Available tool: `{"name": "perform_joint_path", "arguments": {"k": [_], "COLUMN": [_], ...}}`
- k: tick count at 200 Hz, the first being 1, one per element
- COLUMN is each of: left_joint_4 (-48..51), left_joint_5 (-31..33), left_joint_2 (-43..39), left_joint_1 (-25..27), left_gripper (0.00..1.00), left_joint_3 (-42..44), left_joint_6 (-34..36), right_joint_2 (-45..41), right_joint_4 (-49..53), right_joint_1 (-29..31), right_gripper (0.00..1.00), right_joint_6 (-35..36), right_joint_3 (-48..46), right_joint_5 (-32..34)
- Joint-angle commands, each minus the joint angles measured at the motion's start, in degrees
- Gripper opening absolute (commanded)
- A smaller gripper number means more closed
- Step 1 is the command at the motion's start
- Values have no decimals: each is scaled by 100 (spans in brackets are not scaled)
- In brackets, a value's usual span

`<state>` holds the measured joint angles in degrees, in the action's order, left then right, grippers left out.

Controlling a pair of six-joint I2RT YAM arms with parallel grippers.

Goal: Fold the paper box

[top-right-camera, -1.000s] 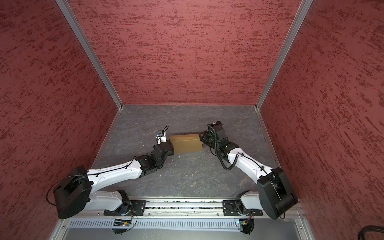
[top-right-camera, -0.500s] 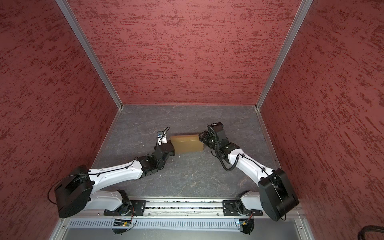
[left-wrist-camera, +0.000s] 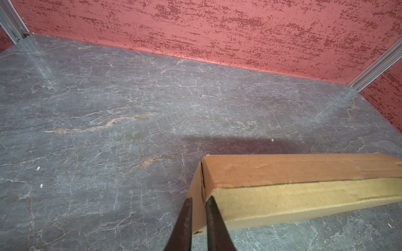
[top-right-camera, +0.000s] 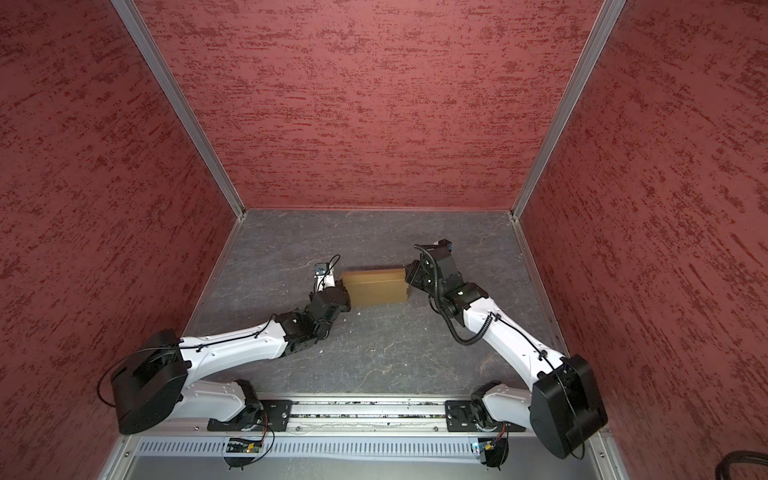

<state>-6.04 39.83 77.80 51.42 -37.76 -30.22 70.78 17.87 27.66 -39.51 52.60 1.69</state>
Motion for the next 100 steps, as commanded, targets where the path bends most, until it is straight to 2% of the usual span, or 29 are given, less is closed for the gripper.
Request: {"name": "perform_joint_path", "arguments": {"k": [1, 19, 36, 72, 100], "left_joint_4": [1249, 1250, 1253, 1248, 1259], "left_joint_5": [-640, -645, -633, -644, -634], "left_joint_2": [398, 384, 374, 422, 419], "left_joint_1": [70, 70, 69, 69, 70], "left_gripper": [15, 15, 14, 14, 14], "left_joint_3": [307, 316, 316, 298, 305], "left_joint_6": [16, 7, 20, 42, 42], "right_joint_2": [-224, -197, -350, -611, -750], "right_joint_4": [695, 1153, 1210, 1106, 674], "right_joint_1": [29, 31, 154, 549, 1067], "right_gripper": [66, 66, 66, 69, 73], "right_joint_6": [1526, 2614, 3643, 5085, 6074], "right_joint_3": [675, 1082, 1045, 664, 121], "right_joint_5": [253, 113, -87, 259, 884]}}
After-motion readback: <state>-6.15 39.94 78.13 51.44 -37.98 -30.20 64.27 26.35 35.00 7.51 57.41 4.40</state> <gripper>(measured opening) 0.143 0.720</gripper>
